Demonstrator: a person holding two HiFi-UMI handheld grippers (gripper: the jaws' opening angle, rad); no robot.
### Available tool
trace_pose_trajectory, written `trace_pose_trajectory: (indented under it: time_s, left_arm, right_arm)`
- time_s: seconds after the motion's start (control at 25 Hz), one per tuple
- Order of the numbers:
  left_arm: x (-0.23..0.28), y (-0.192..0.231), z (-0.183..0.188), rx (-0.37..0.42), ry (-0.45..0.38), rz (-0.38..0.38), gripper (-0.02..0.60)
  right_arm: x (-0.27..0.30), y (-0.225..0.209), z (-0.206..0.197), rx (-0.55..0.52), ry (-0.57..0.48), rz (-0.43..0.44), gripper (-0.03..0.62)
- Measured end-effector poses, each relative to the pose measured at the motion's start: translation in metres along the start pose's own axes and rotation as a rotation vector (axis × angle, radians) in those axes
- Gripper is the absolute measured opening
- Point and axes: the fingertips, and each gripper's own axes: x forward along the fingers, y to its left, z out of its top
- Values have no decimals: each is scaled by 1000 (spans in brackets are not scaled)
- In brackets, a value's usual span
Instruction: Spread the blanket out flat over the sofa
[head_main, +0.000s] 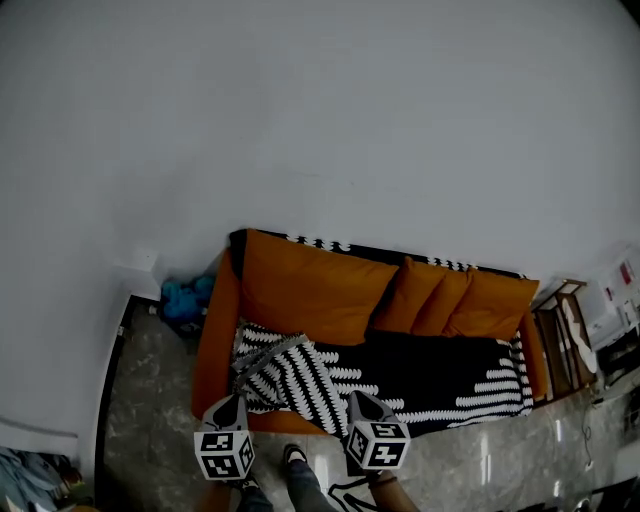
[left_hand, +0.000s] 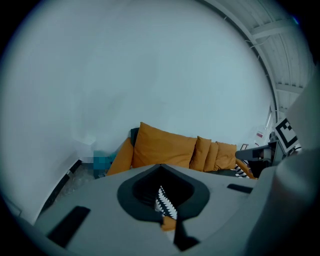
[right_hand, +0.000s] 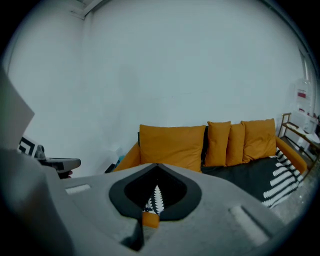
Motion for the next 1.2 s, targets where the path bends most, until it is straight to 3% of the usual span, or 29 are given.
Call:
trace_pose_trajectory:
  time_s: [0.68, 1.2]
  left_arm:
    - [97, 21, -93, -20, 134, 43, -9]
    - [164, 45, -160, -58, 156, 67, -9]
  right_arm:
    - [111, -40, -98, 16, 114, 24, 5]
    - [179, -58, -172, 11, 198, 41, 5]
